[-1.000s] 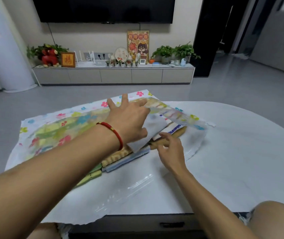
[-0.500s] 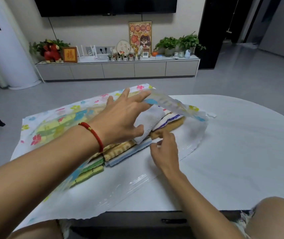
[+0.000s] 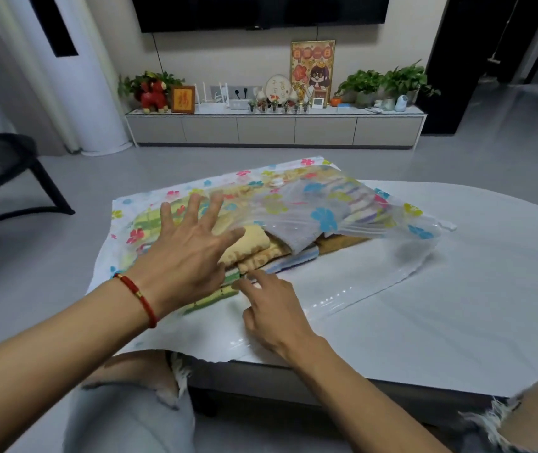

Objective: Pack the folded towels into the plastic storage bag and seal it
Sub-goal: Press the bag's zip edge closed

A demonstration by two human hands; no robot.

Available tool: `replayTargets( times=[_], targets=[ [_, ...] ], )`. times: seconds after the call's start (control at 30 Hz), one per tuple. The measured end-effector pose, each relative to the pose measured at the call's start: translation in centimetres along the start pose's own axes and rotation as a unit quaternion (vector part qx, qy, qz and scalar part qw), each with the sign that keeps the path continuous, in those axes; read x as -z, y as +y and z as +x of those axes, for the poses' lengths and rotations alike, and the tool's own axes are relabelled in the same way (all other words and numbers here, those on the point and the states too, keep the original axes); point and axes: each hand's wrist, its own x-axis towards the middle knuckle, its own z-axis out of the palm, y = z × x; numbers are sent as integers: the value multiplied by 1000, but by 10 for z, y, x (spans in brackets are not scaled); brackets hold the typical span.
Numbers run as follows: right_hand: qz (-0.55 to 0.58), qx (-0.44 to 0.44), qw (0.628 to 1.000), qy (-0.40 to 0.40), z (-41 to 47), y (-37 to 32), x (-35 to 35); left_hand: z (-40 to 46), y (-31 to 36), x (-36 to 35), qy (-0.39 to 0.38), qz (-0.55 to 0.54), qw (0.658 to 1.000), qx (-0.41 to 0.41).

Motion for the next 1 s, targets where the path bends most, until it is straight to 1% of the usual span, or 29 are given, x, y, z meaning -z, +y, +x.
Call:
replayTargets(
  times=[0.07, 0.17, 0.23, 0.3, 0.33, 0.37, 0.4, 0.43, 0.47, 0.5, 0.53, 0.6, 0.7, 0.83, 0.93, 0.97, 1.0],
  targets=[
    [1, 53, 998, -23, 4, -15, -10, -6, -5, 0, -5, -12, 1000, -3],
    [36, 47, 997, -47, 29, -26, -13, -10, -9, 3, 6, -7, 1000, -24],
    [38, 53, 995, -71, 38, -26, -11, -12, -11, 3, 20, -7, 999, -30],
    [58, 75, 992, -89, 30, -21, -5, -16, -12, -1, 35, -27, 999, -27],
    [59, 78, 992, -85, 21, -13, -3, -18, -11, -6, 41, -49, 998, -19],
    [49, 63, 995, -66, 10, -2, 0, -21, -8, -12, 44, -82, 996, -6],
    [29, 23, 999, -36, -2, 14, 3, -24, -1, -21, 45, -118, 992, 13],
    [0, -36, 999, -8, -13, 34, 10, -28, 9, -30, 43, -150, 987, 34],
    [-36, -100, 994, 2, -24, 56, 17, -32, 21, -41, 38, -175, 982, 54],
    [-70, -149, 986, -10, -36, 77, 26, -34, 34, -52, 29, -196, 977, 73],
    [-95, -174, 979, -35, -46, 95, 33, -36, 45, -63, 17, -222, 971, 89],
    [-113, -169, 976, -83, -61, 114, 43, -33, 60, -83, -3, -278, 955, 101],
    [-130, -136, 978, -87, -70, 108, 45, -20, 61, -102, -32, -340, 934, 107],
    [-154, -175, 966, -110, -85, 74, 43, -6, 39, -110, -39, -401, 912, 76],
    [-144, -171, 967, -123, -94, 49, 49, -1, 18, -108, -34, -413, 907, 75],
    [-122, -163, 971, -128, -96, 46, 56, -1, 13, -106, -34, -416, 905, 79],
    [-73, -162, 976, -130, -98, 44, 65, -3, 9, -104, -33, -420, 903, 84]
  ],
)
